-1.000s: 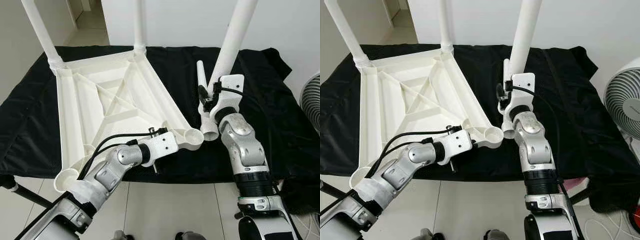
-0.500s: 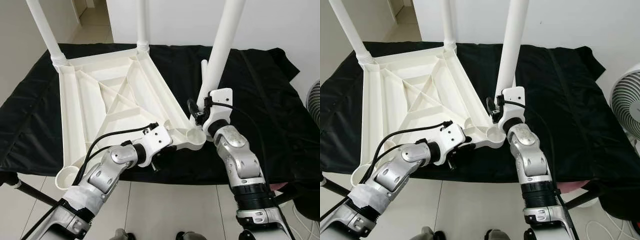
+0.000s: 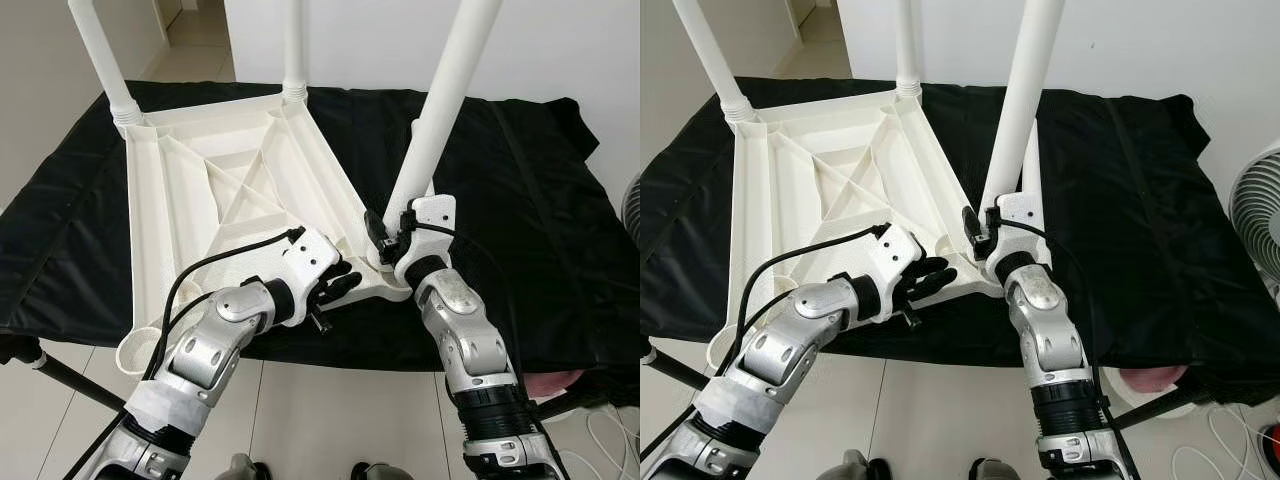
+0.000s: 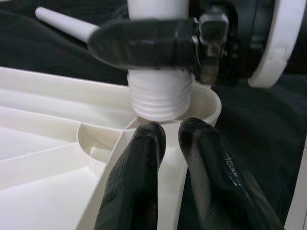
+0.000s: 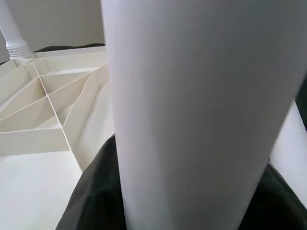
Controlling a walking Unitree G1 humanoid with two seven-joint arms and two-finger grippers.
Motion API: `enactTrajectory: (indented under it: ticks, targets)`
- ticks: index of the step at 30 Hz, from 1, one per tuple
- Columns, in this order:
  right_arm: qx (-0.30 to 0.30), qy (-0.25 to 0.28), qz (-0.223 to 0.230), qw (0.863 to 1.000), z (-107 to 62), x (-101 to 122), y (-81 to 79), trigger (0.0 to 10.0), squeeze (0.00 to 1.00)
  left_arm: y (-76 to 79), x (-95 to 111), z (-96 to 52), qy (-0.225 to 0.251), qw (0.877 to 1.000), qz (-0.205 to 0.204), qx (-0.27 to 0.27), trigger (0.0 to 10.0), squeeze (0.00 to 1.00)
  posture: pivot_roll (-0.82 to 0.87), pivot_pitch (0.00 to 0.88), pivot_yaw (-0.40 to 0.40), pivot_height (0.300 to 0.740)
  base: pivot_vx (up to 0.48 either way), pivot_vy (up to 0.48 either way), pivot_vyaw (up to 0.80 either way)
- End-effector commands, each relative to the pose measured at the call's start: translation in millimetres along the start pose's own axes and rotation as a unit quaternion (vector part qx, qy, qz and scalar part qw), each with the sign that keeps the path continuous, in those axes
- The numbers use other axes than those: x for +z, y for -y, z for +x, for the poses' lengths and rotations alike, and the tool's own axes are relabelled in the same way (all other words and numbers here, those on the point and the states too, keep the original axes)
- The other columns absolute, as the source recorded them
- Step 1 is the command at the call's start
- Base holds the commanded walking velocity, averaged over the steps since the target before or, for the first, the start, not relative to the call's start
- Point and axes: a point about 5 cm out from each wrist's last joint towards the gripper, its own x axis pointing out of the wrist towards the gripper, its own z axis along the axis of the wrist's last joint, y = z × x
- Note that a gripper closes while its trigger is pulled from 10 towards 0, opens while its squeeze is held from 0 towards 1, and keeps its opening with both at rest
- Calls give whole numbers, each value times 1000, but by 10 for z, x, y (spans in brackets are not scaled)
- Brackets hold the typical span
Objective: Building children table
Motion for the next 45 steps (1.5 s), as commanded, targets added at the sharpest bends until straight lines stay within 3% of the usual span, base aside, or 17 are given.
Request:
enactTrajectory:
  ticks: [1,11,26,35,45]
  targets:
    - [-8,-2,3,1000,-47,-24,16,10000,0,-52,0,-53,-3,999,-7,39,10000,0,-97,95,21,740,0,0,0]
    - [-1,-16,-13,1000,-174,-60,55,10000,0,-59,66,-121,-2,999,-4,44,10000,0,-102,97,19,740,0,0,0]
    - [16,-37,-37,999,-234,-146,106,10000,0,-53,109,-151,-2,999,-5,51,10000,0,-95,92,19,740,0,0,0]
    - [48,-42,-52,997,-317,-230,103,10000,0,79,-3,-210,-29,1000,-6,10,10000,0,-97,78,20,740,0,0,0]
    - [77,-31,-66,994,-371,-292,94,10000,0,92,-39,-223,-41,999,-9,10,10000,0,-97,76,22,740,0,0,0]
